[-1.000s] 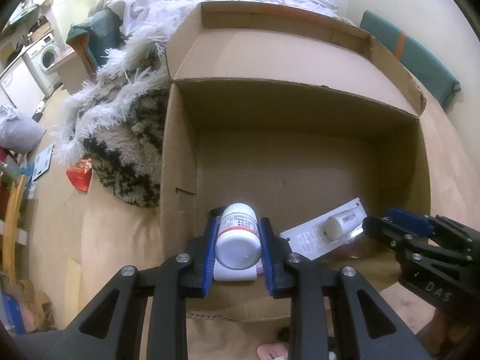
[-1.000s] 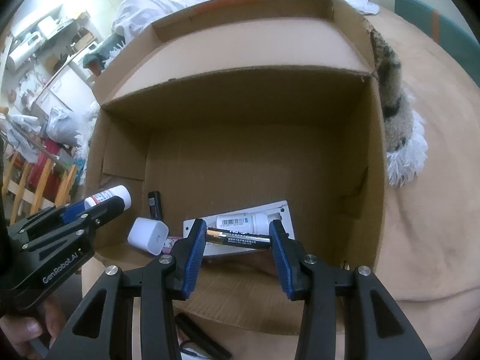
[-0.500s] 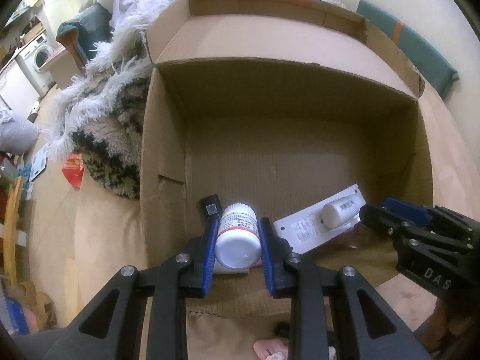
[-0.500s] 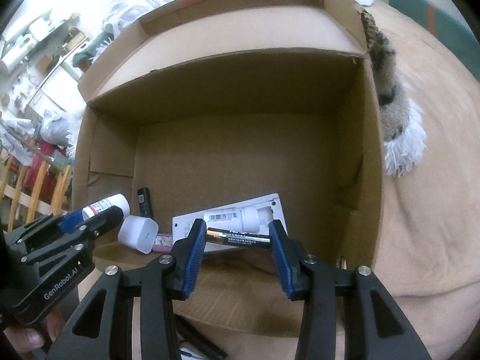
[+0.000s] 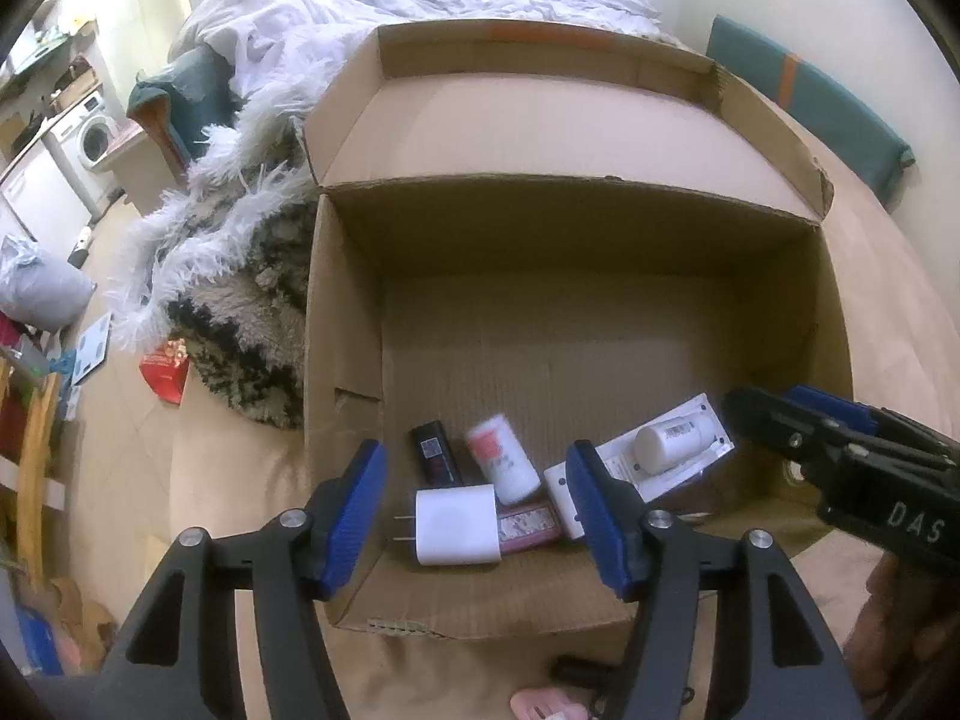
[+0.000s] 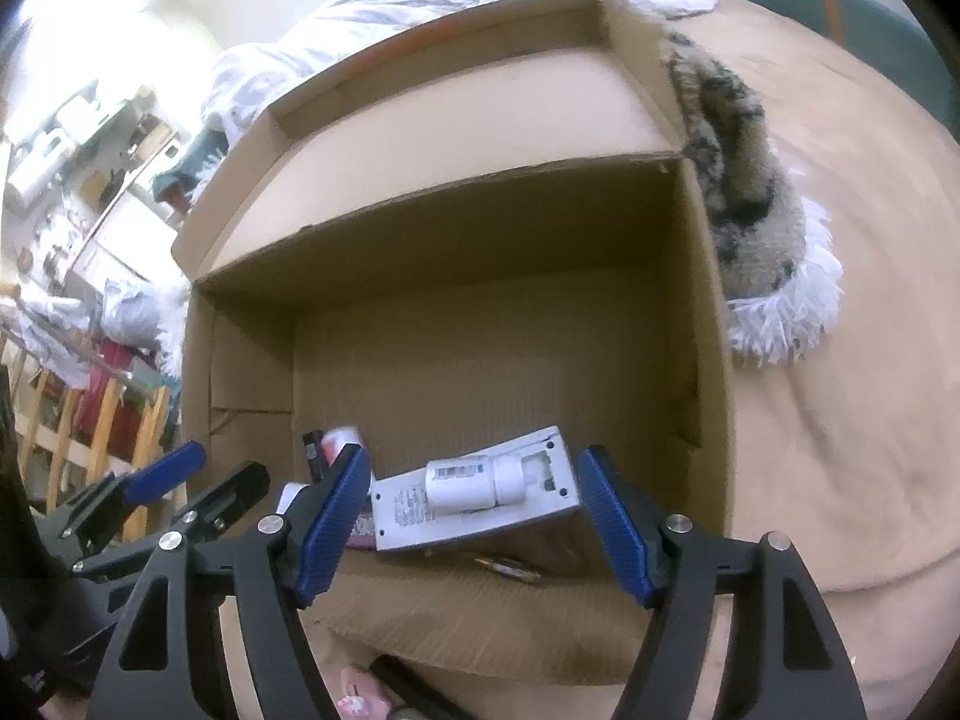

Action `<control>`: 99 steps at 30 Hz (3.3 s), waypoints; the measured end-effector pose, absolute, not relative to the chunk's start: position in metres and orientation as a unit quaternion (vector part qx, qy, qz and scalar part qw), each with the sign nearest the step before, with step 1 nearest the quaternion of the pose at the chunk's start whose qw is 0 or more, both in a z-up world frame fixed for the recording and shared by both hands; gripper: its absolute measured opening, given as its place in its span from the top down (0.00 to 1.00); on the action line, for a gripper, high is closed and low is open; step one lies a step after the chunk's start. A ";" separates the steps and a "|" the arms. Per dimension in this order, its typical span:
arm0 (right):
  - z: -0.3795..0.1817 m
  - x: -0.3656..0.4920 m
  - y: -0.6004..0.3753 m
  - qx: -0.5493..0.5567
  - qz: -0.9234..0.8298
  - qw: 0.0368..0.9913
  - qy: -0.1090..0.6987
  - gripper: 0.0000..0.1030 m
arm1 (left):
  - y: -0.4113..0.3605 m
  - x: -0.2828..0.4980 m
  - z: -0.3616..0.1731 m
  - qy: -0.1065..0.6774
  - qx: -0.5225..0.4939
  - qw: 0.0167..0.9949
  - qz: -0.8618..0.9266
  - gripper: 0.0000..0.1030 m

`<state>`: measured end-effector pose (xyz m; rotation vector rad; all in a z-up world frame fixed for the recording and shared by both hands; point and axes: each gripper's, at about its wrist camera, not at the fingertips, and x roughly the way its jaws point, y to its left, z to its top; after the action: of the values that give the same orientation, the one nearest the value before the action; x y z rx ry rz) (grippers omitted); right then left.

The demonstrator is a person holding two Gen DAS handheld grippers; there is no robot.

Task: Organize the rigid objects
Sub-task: 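Open both tools to release the battery and pill bottle, then withdraw, then grasp the black flashlight with the right tool while the left tool grasps a battery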

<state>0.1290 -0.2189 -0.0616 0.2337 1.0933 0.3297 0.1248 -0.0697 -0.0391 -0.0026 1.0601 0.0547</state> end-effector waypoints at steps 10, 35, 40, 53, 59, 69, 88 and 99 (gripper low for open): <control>-0.062 0.131 -0.219 0.107 0.152 0.834 0.520 0.26 | -0.065 0.126 -0.039 0.511 -0.009 0.859 0.036 0.43; -0.034 0.090 -0.229 0.105 0.164 0.841 0.505 0.26 | -0.048 0.088 0.000 0.499 -0.012 0.865 0.047 0.43; -0.034 0.062 -0.228 0.115 0.186 0.826 0.519 0.26 | -0.043 0.072 0.000 0.520 -0.008 0.854 0.027 0.42; -0.059 0.034 -0.241 0.150 0.155 0.807 0.550 0.26 | -0.032 0.044 -0.042 0.568 -0.019 0.822 0.029 0.39; -0.074 0.042 -0.245 0.167 0.140 0.791 0.571 0.26 | -0.060 0.056 -0.076 0.601 -0.007 0.799 -0.015 0.39; -0.082 0.046 -0.245 0.163 0.130 0.784 0.585 0.26 | -0.081 0.084 -0.136 0.645 0.002 0.764 -0.017 0.40; -0.138 0.037 -0.236 0.261 0.130 0.673 0.679 0.26 | -0.078 0.067 -0.103 0.630 -0.002 0.777 -0.009 0.63; -0.166 0.022 -0.195 0.278 -0.019 0.676 0.682 0.03 | -0.024 0.046 -0.028 0.559 -0.035 0.826 0.064 0.63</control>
<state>0.0222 -0.1948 -0.1658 0.6253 1.5338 -0.0438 0.0461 -0.0240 -0.0276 -0.0741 1.1869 0.1358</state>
